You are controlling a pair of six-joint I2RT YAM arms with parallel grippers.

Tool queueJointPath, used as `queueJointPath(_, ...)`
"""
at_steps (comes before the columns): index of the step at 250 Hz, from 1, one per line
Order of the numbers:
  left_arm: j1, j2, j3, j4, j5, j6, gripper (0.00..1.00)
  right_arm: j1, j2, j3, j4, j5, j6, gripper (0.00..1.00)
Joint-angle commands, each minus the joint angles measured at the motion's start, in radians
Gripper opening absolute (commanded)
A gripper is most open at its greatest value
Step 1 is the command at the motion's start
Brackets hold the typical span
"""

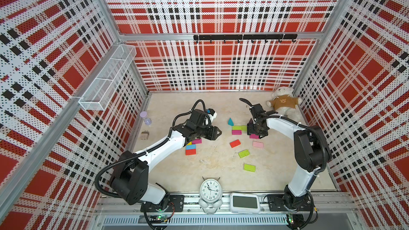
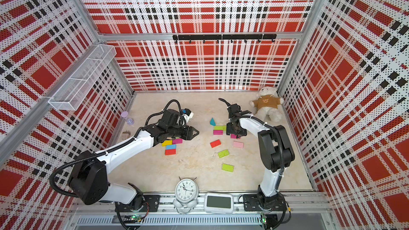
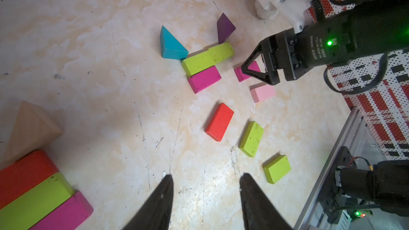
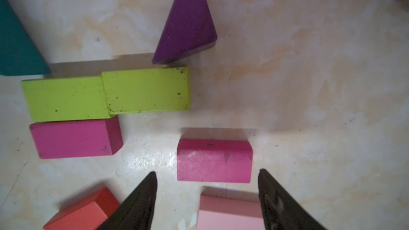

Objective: Assemble a carrot with building blocks
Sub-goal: Pick up the building block from the center of the board, then assemble the building block at the center of the board.

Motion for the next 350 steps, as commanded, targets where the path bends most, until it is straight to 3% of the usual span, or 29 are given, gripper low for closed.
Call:
queueJointPath(1, -0.008, 0.01, 0.024, 0.015, -0.007, -0.009, 0.52, 0.002, 0.029, 0.026, 0.039, 0.0, -0.027, 0.72)
queueJointPath(140, -0.01, 0.021, 0.012, 0.027, -0.011, -0.015, 0.52, -0.001, 0.085, 0.037, 0.05, -0.016, -0.024, 0.59)
queueJointPath(350, -0.004, -0.012, -0.034, 0.038, -0.012, -0.016, 0.52, 0.043, 0.123, 0.104, 0.065, -0.07, 0.047, 0.59)
